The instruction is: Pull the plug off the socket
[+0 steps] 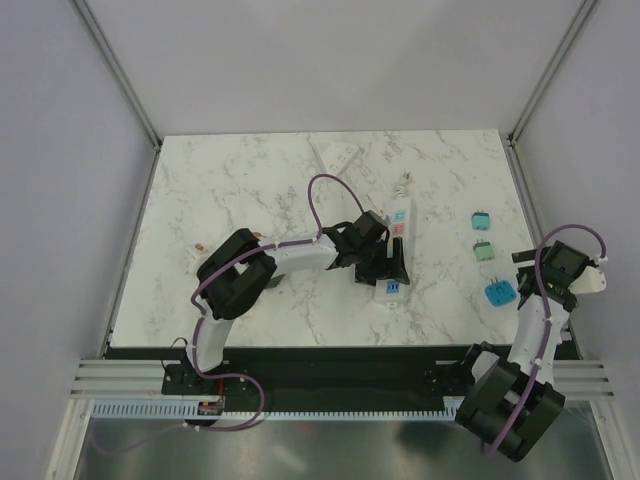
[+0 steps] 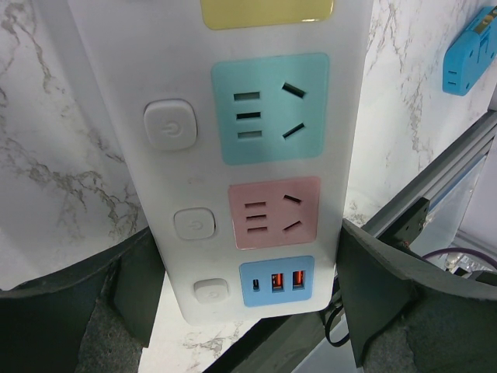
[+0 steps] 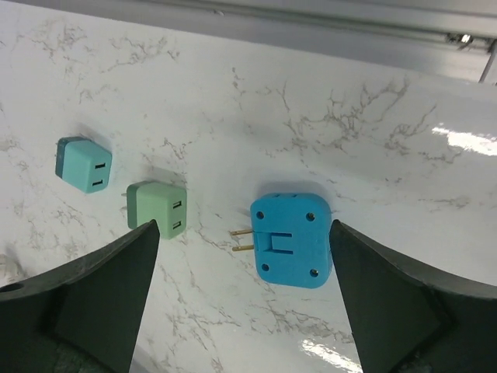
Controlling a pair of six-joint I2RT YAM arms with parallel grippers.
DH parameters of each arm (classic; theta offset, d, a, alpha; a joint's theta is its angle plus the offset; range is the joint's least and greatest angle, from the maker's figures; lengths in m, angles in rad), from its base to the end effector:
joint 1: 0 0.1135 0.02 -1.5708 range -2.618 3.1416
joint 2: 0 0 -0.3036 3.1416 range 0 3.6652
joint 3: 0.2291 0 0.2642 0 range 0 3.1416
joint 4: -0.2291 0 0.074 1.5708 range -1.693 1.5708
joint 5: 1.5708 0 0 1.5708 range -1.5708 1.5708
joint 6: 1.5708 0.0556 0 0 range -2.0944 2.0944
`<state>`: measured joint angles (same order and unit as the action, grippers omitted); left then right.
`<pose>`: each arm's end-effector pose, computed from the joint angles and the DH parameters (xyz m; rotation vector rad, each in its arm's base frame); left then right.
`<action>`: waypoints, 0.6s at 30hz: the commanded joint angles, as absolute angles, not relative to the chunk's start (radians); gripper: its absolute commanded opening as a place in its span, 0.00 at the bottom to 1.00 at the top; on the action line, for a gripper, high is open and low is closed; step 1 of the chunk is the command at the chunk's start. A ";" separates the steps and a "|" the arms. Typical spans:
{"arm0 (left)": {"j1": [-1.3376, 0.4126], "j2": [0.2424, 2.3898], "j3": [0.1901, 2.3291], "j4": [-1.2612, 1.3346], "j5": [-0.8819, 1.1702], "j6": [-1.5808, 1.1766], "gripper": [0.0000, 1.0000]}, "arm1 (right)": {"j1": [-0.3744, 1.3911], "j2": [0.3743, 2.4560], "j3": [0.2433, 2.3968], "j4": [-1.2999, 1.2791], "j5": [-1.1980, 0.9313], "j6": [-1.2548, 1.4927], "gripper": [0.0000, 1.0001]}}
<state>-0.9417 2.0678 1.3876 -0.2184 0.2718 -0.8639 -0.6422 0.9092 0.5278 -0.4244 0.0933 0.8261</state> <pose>0.2715 -0.3985 0.1654 0.2393 2.7545 -0.9914 0.1444 -0.1145 0.2196 1.6221 1.7309 -0.0226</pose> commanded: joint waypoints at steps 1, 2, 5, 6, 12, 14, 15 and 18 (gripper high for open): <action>-0.959 2.178 1.321 -0.373 0.238 -0.858 0.02 | -0.600 0.899 0.624 -0.495 0.204 0.758 0.98; -0.957 2.178 1.319 -0.373 0.232 -0.857 0.02 | -0.585 0.888 0.632 -0.497 0.225 0.755 0.98; -0.962 2.172 1.322 -0.376 0.216 -0.857 0.02 | -0.496 0.867 0.666 -0.477 0.273 0.747 0.98; -0.962 2.172 1.324 -0.377 0.213 -0.857 0.02 | -0.465 0.873 0.678 -0.474 0.284 0.750 0.98; -0.969 2.186 1.365 -0.425 0.184 -0.854 0.11 | -0.201 0.986 0.758 -0.401 0.348 0.739 0.98; -0.971 2.187 1.374 -0.433 0.176 -0.861 0.24 | -0.134 1.029 0.761 -0.358 0.351 0.738 0.98; -0.973 2.189 1.381 -0.436 0.173 -0.862 0.29 | -0.117 1.046 0.759 -0.342 0.347 0.735 0.98; -0.974 2.197 1.397 -0.452 0.161 -0.871 0.48 | -0.072 1.103 0.753 -0.292 0.319 0.726 0.98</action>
<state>-0.9535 2.0853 1.4364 -0.2787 0.2413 -0.8639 -0.0959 1.0657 0.7311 -0.3603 0.3027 0.7498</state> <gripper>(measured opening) 0.873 0.982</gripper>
